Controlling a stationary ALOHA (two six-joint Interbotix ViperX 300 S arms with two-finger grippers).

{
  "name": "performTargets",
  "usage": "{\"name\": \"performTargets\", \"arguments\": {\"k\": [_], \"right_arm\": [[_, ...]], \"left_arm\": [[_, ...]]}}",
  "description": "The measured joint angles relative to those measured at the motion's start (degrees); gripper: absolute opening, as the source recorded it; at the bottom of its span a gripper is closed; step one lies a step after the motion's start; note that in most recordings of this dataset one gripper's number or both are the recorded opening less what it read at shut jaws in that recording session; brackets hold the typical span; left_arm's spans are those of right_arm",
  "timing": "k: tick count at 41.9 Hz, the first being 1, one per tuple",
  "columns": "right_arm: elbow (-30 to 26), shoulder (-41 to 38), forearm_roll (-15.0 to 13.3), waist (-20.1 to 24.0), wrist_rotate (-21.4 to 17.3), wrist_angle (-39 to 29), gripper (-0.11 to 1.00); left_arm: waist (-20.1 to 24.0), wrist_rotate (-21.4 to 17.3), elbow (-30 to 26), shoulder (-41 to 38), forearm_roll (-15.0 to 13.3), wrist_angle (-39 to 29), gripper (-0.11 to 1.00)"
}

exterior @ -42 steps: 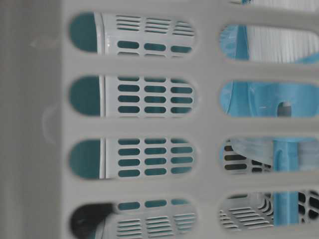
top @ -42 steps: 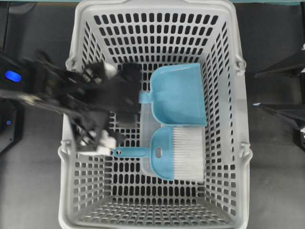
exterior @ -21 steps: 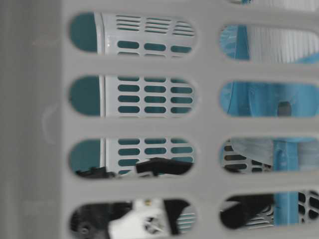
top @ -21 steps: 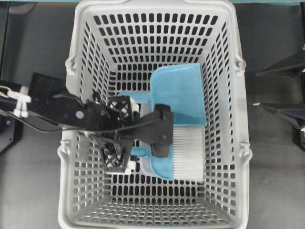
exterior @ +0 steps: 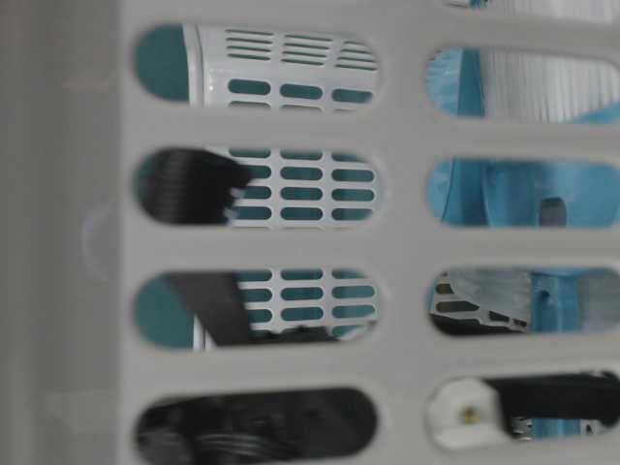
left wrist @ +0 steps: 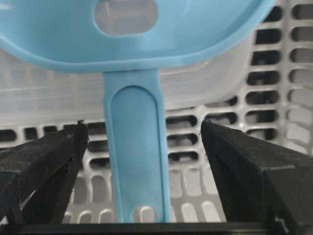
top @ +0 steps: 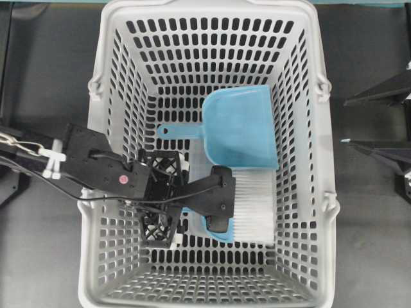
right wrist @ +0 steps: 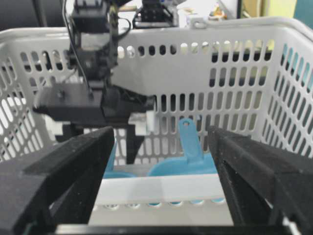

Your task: Pick up the hand brush from the shopping basket with the left arm.

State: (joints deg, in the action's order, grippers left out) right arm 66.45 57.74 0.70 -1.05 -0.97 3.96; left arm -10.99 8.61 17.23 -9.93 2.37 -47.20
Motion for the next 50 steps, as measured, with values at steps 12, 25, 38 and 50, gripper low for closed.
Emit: {"name": "performTargets", "arguments": {"k": [12, 25, 38, 50], "right_arm": [[0.4, 0.1, 0.0, 0.0, 0.0, -0.1, 0.74], [0.4, 0.1, 0.0, -0.1, 0.0, 0.0, 0.74], [0.5, 0.1, 0.0, -0.1, 0.0, -0.1, 0.74], [0.7, 0.1, 0.0, -0.1, 0.0, 0.0, 0.74]], "left_arm": [[0.2, 0.0, 1.6, -1.1, 0.0, 2.6, 0.87], [-0.1, -0.9, 1.8, -1.1, 0.0, 3.2, 0.24], [-0.4, -3.1, 1.8, -1.0, 0.0, 3.2, 0.23], [-0.4, -1.2, -1.8, 3.6, 0.0, -2.7, 0.23]]}}
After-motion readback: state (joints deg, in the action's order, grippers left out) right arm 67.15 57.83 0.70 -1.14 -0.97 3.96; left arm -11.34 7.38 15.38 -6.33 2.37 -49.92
